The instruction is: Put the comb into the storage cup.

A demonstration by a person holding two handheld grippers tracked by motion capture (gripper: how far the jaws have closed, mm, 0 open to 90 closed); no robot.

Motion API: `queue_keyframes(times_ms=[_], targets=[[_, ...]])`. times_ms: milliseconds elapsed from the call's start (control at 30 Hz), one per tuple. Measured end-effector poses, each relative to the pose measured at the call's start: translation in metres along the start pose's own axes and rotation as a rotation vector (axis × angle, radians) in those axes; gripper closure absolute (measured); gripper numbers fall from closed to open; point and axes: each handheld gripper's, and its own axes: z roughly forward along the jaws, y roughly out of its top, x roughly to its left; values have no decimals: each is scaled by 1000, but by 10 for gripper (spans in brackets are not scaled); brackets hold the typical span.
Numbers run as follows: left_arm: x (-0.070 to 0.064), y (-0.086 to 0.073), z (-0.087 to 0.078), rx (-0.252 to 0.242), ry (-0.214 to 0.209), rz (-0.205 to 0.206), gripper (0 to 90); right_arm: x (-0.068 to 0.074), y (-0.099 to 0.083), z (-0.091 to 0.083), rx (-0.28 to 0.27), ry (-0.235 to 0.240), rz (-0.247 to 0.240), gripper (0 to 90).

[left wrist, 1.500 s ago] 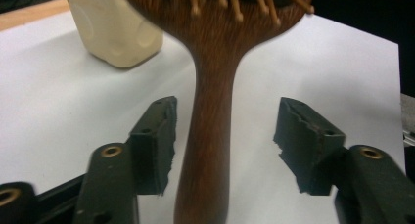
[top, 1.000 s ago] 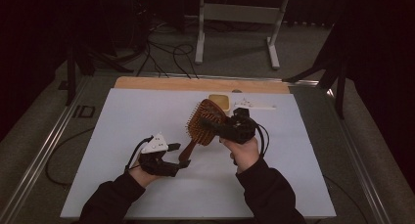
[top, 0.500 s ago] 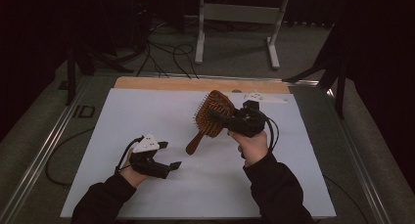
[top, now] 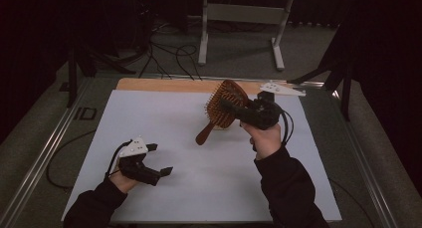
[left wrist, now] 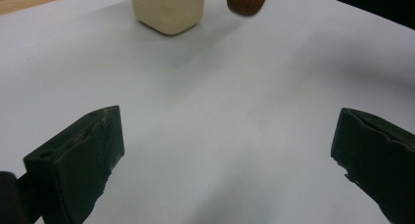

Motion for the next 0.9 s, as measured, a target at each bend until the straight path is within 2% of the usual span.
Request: queue_keyframes(times_ms=[200, 333, 467, 633, 800, 900], targets=[[2, -8, -4, 3, 27, 7, 0, -4, 10, -4, -20, -14, -2, 526], [3, -14, -12, -45, 45, 10, 0, -6, 19, -7, -35, -27, -10, 526], [4, -19, -17, -61, 61, 24, 0, -9, 27, -8, -49, -42, -10, 526], [7, -28, -21, -60, 78, 19, 0, -16, 35, -6, -53, -73, -23, 526], [9, -36, -26, -61, 104, 19, 0, -25, 46, -8, -68, -98, -14, 526], [9, -39, -28, -63, 102, 19, 0, -29, 54, -8, -79, -117, -21, 526]])
